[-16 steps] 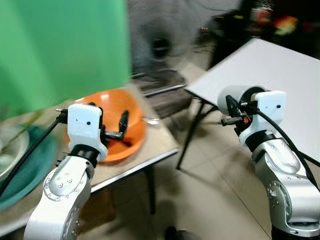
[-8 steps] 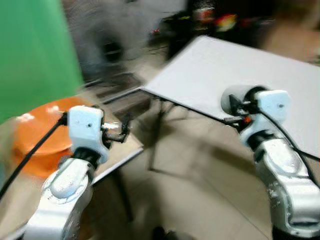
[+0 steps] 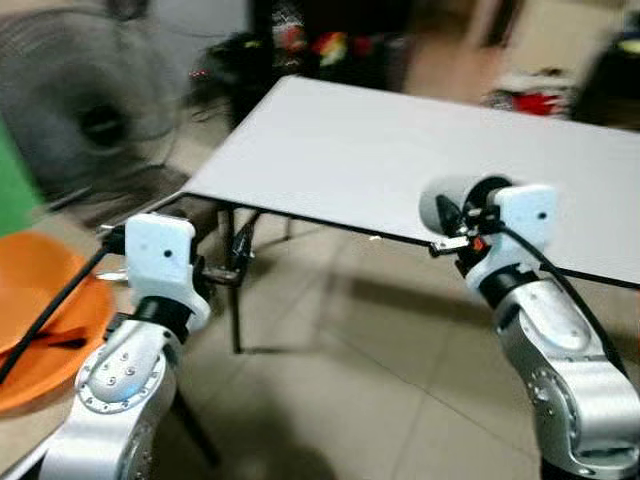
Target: Setting the table
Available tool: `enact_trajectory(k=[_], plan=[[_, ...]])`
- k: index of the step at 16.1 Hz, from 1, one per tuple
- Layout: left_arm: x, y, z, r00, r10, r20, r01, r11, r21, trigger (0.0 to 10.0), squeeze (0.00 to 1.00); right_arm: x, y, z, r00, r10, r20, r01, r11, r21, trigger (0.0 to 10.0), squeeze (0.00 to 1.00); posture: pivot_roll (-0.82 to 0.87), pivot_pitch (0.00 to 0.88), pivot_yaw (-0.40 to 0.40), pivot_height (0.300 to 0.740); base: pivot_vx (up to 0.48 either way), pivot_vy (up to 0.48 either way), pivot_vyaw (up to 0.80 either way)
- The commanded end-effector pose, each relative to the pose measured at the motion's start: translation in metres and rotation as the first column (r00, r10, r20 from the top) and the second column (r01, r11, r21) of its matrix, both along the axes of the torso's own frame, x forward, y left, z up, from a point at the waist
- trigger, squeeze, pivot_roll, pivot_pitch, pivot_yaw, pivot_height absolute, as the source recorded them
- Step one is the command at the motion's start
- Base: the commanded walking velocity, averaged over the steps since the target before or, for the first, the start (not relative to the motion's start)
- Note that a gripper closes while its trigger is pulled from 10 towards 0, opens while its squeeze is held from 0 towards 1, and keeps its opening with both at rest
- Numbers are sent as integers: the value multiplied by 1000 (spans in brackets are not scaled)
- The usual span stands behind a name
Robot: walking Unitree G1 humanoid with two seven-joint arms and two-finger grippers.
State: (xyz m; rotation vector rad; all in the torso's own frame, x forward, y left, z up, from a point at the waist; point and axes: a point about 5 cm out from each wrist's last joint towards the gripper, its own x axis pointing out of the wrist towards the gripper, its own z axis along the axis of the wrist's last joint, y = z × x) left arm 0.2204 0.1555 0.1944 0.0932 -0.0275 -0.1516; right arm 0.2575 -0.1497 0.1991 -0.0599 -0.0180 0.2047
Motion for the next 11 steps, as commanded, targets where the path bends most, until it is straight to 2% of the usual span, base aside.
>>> enact_trajectory(k=[1,4,7,11], plan=[[1,-1,1,1000,-19,12,19,1000,-11,10000,0,0,-3,-3,1000,-9,-24,8,1000,-8,10000,0,-32,0,-26,740,330,0,0],[0,-3,1,999,-32,10,33,999,-14,10000,0,0,-3,-4,999,-12,-38,12,1000,3,10000,0,-36,0,-25,740,358,0,0],[2,-5,-1,999,-47,6,47,999,-14,10000,0,0,-4,-5,999,-17,-39,17,1000,-1,10000,0,-41,0,-20,740,376,0,-754],[3,-4,-3,999,-47,2,47,999,-14,10000,0,1,-3,-3,1000,-3,-31,2,1000,-10,10000,0,-43,0,-21,740,377,0,0]])
